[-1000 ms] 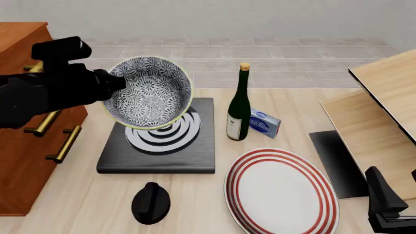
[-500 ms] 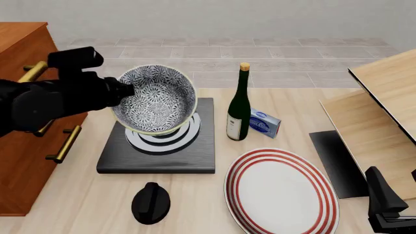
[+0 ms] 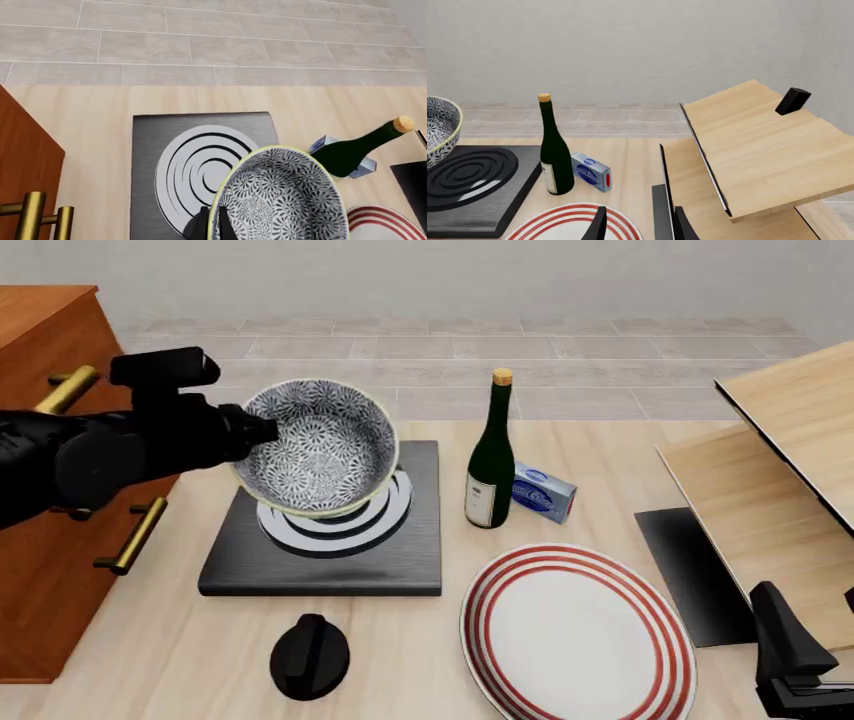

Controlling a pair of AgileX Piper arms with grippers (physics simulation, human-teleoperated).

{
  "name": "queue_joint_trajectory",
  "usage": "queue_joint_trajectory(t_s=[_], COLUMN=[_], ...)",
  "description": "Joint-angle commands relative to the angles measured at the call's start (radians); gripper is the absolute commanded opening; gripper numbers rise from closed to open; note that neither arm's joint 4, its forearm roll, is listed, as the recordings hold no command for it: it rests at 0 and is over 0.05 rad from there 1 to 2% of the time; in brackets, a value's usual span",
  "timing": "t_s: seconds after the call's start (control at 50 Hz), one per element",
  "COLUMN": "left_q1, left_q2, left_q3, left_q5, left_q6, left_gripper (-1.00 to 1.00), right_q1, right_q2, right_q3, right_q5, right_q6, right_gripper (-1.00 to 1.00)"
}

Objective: Put the bowl on the stove.

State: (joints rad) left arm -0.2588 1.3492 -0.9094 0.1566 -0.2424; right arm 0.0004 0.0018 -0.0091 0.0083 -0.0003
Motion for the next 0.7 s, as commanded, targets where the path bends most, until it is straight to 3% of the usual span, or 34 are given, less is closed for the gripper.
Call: queue_joint_trajectory(t_s=[0.02,0.7], left_q1=[0.008,-0.004], left_q2=[0.025,0.061], left_q3=[0.004,0.022], left_q5=[-0.036,-0.100], left_q6=[0.018,0.026], left_gripper=[-1.00,-1.00], right_q1=[0.000,0.000], right_q2=[0.000,0.000], right_q3=[0.000,0.000], right_q5=[0.000,0.000], right_q6=[0.000,0.000], right_gripper=[1.00,1.00])
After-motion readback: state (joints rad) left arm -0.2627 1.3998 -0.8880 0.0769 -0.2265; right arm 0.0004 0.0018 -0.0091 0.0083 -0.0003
